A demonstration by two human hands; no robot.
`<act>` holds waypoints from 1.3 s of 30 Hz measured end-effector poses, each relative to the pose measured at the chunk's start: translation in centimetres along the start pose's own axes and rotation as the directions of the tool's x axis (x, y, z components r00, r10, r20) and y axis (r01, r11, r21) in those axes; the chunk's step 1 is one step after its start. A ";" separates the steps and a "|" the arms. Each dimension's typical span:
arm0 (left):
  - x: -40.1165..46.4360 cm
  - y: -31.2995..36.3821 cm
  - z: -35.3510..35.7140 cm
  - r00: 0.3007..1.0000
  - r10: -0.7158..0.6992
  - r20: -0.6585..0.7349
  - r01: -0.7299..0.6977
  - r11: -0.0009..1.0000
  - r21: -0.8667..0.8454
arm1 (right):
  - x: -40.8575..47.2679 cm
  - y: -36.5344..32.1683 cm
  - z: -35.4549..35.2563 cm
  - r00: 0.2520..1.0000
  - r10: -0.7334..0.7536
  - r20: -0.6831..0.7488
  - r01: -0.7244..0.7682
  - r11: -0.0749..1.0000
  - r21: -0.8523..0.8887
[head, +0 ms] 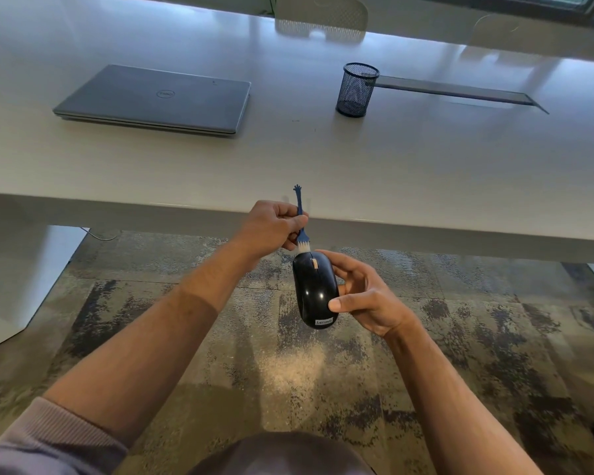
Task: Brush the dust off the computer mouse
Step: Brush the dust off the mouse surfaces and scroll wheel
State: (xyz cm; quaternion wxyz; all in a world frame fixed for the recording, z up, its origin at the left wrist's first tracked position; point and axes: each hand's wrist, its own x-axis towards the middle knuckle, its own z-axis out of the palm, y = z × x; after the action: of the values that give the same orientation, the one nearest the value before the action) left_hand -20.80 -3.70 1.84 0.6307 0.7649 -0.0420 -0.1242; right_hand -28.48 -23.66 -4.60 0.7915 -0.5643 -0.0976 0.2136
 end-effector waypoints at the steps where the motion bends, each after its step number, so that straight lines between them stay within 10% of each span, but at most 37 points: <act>1: 0.0 -0.1 0.1 1.000 -0.005 0.013 0.005 1.000 0.014 | 0.0 0.0 0.0 1.000 0.000 0.000 0.000 1.000 -0.001; 39: 0.4 0.2 0.4 0.996 -0.012 0.085 0.010 1.000 0.026 | -0.7 0.1 -0.8 1.000 -0.002 -0.026 0.003 0.999 0.039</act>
State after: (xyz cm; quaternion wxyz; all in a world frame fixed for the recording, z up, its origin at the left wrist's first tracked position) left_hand -20.45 -4.19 1.95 0.6177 0.7672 -0.0662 -0.1594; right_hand -28.78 -24.64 -4.88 0.8037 -0.5515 -0.0836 0.2071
